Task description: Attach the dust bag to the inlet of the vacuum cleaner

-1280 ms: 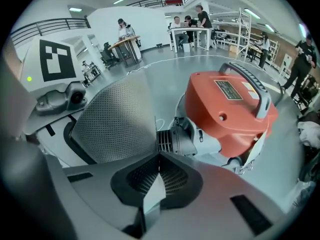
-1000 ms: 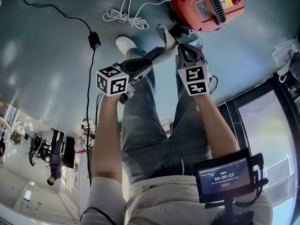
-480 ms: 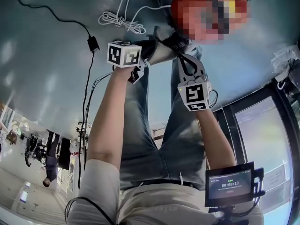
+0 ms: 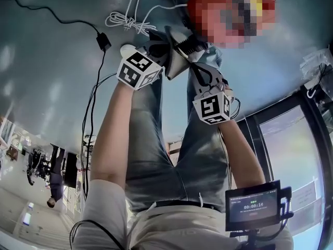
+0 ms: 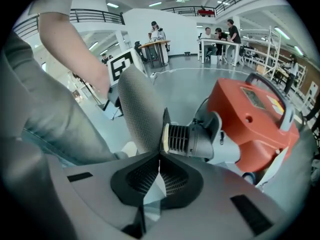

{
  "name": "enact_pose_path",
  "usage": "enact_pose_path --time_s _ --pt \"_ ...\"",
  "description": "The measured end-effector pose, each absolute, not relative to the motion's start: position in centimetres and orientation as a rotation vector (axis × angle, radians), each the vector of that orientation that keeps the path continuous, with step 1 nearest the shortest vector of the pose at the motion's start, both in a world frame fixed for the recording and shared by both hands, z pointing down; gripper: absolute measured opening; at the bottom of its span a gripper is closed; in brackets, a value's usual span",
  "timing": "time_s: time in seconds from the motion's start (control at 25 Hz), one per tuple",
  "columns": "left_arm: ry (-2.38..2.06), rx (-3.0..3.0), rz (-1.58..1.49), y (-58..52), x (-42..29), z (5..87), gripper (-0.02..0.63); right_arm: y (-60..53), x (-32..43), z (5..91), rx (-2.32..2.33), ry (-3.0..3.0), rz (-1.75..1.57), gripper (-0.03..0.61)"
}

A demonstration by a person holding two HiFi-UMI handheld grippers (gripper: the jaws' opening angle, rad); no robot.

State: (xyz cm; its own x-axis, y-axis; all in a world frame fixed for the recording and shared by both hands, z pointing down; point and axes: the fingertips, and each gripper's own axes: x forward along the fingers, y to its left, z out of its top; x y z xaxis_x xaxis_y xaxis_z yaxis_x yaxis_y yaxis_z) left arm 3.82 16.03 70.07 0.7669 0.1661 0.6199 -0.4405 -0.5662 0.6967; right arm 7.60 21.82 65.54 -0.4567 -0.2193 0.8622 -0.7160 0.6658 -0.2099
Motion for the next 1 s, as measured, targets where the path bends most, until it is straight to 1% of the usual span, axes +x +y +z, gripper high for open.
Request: enact_pose_path --time_s 0.16,0.32,0.4,0.48,0.6,0.68,0.84,1.0 --pt "-0.234 1.906 0.803 14.5 4.8 72.5 0.005 22.5 6.3 66.8 0.667 -1.955 0.744 0.015" --pt "-0.112 2.042 0.863 14.2 4.9 70.0 0.003 21.3 8.8 65.7 0.897 -1.902 0.799 0.012" --pt "-0.069 2.076 0.853 15.0 5.0 68.3 0.003 20.9 9.7 65.8 0.928 -1.873 0.838 0.013" --pt "-0.097 2.069 0.83 15.2 4.9 67.9 0.003 20.9 9.7 67.0 0.887 -1.86 0.892 0.014" --pt "-0.193 1.987 0.787 14.9 4.7 69.5 0.003 21.4 9.7 68.8 0.805 -1.838 0.938 0.013" --pt "-0.22 1.995 0.842 14.5 4.9 70.1 0.003 21.4 9.6 69.1 0.786 -1.822 0.94 0.012" --pt "-0.2 2.1 0.863 13.4 5.5 67.3 0.003 21.6 9.3 67.9 0.812 -1.804 0.92 0.012" --pt "-0.182 2.095 0.814 14.0 6.5 67.5 0.004 22.1 8.5 70.3 0.759 -1.812 1.012 0.013"
